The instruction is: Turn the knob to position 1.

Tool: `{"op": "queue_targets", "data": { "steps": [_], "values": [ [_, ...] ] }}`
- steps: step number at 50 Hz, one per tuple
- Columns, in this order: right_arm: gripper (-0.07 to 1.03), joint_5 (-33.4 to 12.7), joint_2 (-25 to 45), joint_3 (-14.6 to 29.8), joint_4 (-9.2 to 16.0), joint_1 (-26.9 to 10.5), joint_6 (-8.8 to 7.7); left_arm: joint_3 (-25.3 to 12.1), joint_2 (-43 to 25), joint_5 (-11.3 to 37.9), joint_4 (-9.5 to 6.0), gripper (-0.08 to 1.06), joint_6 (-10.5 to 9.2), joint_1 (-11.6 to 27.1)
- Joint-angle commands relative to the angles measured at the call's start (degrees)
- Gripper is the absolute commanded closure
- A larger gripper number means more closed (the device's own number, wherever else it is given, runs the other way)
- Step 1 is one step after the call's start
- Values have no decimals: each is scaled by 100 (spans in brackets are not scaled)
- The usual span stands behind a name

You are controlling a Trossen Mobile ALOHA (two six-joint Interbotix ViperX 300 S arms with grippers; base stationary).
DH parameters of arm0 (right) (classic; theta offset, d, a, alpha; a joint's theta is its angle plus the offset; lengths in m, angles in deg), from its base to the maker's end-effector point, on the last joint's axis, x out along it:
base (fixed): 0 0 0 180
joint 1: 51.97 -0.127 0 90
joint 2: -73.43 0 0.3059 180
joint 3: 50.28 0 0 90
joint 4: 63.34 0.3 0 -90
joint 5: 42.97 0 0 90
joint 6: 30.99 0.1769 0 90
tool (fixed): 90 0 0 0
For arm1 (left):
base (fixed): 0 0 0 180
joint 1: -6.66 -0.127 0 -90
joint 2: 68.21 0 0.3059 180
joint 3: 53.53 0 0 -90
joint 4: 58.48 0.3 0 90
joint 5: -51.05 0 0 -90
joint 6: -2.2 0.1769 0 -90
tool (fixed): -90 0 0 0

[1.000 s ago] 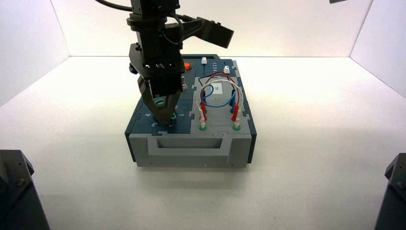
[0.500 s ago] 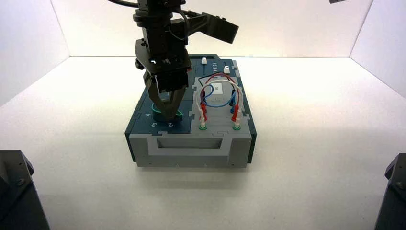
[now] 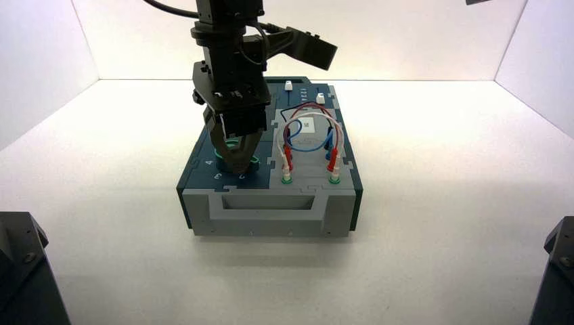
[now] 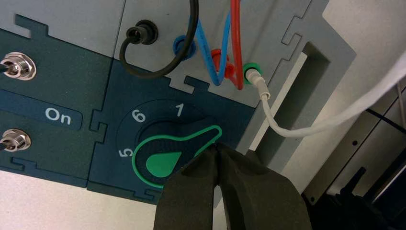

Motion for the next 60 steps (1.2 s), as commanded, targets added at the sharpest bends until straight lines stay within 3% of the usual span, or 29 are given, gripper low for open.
{"op": "queue_targets", "data": {
  "steps": [1, 60],
  "values": [
    [99, 53, 35, 132, -9, 35, 9, -176, 26, -26, 18, 100, 35, 9],
    [99, 70, 35, 132, -9, 35, 0, -360, -105, -9, 18, 100, 35, 9]
  ]
}}
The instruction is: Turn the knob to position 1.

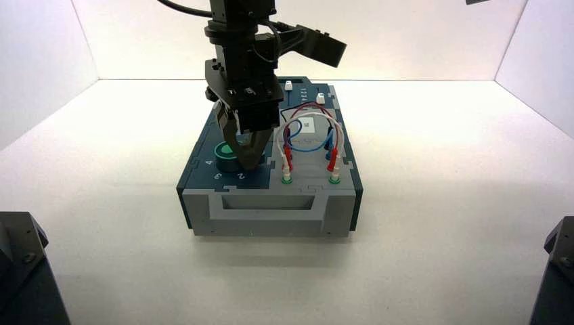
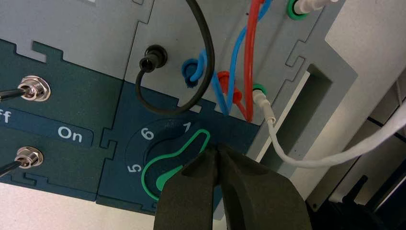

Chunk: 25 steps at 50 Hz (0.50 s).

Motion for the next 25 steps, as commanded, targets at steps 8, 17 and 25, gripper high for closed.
{"op": "queue_targets", "data": {
  "steps": [8, 17, 25],
  "values": [
    [99, 62, 26, 132, -9, 35, 0, -132, 70, 0, 0, 100, 35, 18],
    [99, 62, 35, 132, -9, 35, 0, -123, 132, 114, -44, 100, 26, 18],
    [99, 70, 35, 132, -9, 35, 0, -70, 387, 202, -105, 100, 35, 35]
  ]
}}
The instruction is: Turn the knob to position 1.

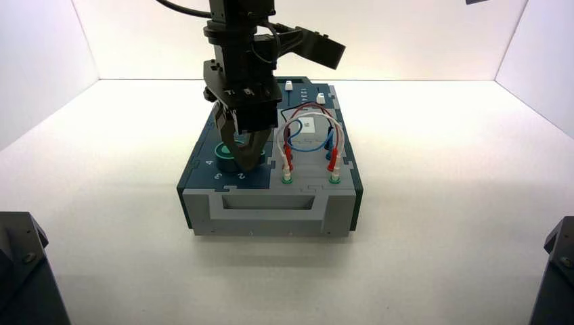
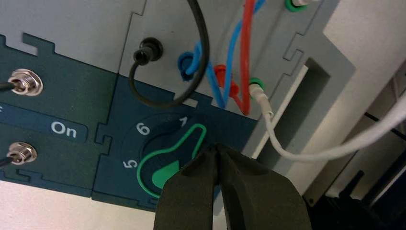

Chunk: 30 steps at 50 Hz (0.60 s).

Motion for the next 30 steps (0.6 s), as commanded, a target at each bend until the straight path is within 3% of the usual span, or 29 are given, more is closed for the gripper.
{"op": "queue_targets", "data": {
  "steps": [1, 18, 30],
  "values": [
    [99, 70, 35, 132, -9, 35, 0, -62, 360, 44, -53, 100, 26, 44],
    [99, 62, 35, 141, -9, 35, 0, -44, 1107, 325, -158, 100, 18, 44],
    [99, 70, 62, 149, 0, 35, 0, 9, 2109, 369, -246, 100, -220, 44]
  ]
}}
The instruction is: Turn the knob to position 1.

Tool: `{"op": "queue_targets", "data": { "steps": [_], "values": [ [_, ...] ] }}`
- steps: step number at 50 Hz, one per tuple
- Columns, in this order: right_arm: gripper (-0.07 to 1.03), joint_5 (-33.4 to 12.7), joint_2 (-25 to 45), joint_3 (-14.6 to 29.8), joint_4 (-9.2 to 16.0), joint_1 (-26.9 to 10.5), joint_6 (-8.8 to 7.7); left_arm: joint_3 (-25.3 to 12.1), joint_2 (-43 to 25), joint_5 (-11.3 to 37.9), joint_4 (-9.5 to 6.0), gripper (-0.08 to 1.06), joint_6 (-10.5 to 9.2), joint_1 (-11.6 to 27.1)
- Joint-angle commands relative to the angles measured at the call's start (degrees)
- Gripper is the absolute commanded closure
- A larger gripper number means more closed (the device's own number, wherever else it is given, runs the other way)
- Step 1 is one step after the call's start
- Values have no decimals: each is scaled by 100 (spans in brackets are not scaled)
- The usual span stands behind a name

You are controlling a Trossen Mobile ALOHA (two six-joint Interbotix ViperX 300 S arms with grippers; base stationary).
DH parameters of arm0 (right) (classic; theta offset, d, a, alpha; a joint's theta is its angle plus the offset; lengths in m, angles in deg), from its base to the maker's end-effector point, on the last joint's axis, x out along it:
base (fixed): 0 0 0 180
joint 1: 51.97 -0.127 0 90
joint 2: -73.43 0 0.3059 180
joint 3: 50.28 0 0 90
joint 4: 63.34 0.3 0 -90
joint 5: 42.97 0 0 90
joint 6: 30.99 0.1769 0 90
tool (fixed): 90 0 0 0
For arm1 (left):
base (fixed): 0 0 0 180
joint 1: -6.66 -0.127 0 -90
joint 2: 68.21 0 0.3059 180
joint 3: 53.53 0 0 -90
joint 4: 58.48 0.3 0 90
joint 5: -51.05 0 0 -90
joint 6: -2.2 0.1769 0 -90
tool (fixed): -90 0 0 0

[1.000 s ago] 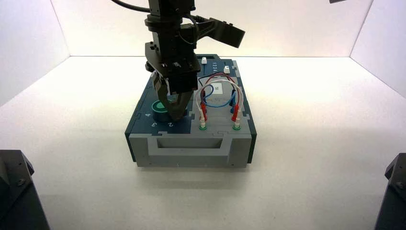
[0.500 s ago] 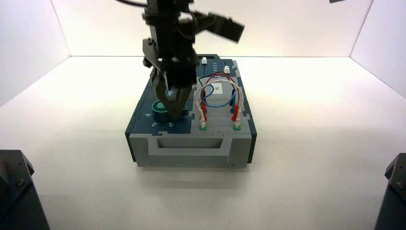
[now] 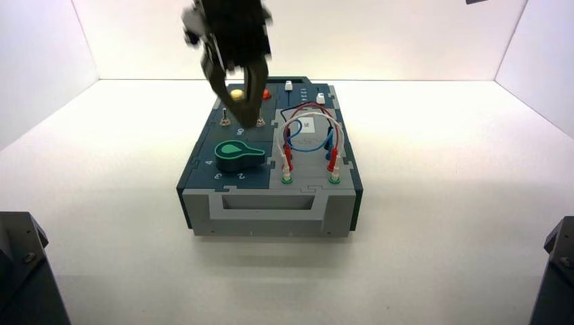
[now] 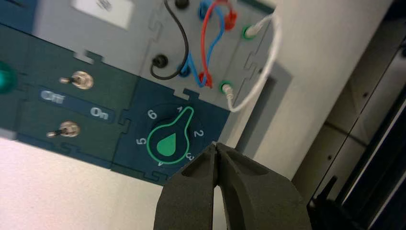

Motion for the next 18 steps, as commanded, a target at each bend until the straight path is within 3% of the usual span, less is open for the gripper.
{"op": "queue_targets", "data": {
  "steps": [1, 7, 18],
  "values": [
    [99, 70, 62, 149, 0, 35, 0, -44, 563, -18, -18, 100, -114, 35],
    [99, 70, 62, 141, 9, 35, 0, -18, 773, -62, -18, 100, -211, 26],
    [99, 35, 62, 132, 18, 35, 0, 0, 703, -220, 53, 100, -176, 9]
  ]
}}
